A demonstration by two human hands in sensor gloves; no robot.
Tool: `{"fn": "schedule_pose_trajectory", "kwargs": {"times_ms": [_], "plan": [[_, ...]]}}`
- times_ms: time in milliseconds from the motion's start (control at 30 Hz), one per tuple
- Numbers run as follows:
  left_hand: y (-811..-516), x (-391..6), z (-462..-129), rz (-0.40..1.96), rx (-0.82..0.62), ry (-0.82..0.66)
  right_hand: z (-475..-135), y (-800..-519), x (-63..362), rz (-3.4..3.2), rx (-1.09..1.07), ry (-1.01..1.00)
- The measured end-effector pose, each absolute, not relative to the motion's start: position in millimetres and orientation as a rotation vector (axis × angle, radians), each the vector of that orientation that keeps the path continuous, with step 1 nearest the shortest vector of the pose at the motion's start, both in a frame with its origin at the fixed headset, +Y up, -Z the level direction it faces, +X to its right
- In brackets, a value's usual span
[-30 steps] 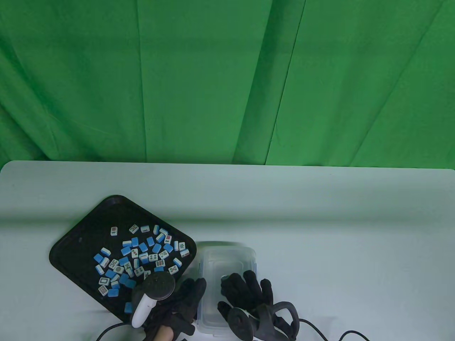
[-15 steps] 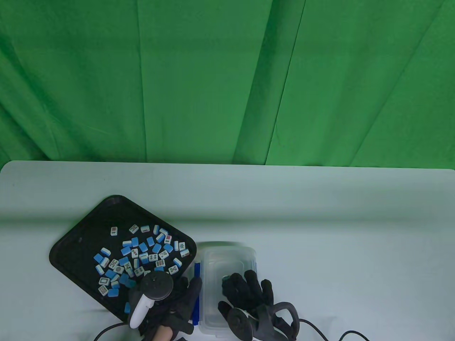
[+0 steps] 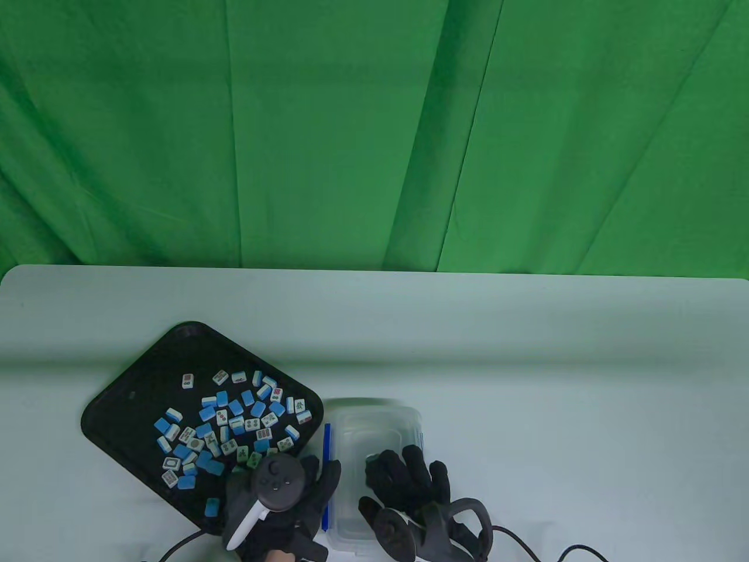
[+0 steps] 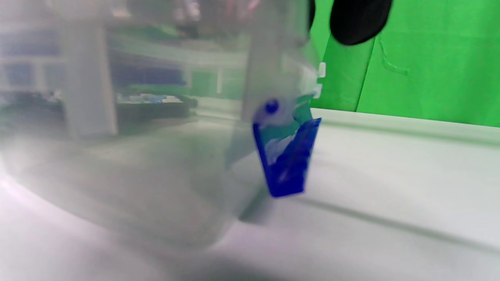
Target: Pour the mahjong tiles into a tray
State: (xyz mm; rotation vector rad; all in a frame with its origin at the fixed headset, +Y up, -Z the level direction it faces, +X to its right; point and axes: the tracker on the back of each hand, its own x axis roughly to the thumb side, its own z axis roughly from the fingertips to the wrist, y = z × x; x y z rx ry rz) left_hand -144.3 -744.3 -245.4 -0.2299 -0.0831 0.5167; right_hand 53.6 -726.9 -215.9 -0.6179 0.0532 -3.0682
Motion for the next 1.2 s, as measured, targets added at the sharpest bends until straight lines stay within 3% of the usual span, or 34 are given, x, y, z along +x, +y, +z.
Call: {"fn": "schedule_pose_trajectory", "kwargs": {"times_ms": [167,533,1200], "plan": [[-742.2,-129.9,-242.1,0.357,-0.22,-0.111,-215.8,-726.9,53.5,-3.066,-0.617,0.052],[-739.1,-116.2,-238.7,0.235,-0.175,-0.109,-216.0,-727.4,53.0,-3.064,-0.617,0.052],[-737.0,-109.7,-237.6,0.172,-0.152,-0.106,-215.6,-727.7,52.8,-3.061,-0.618,0.055]]}}
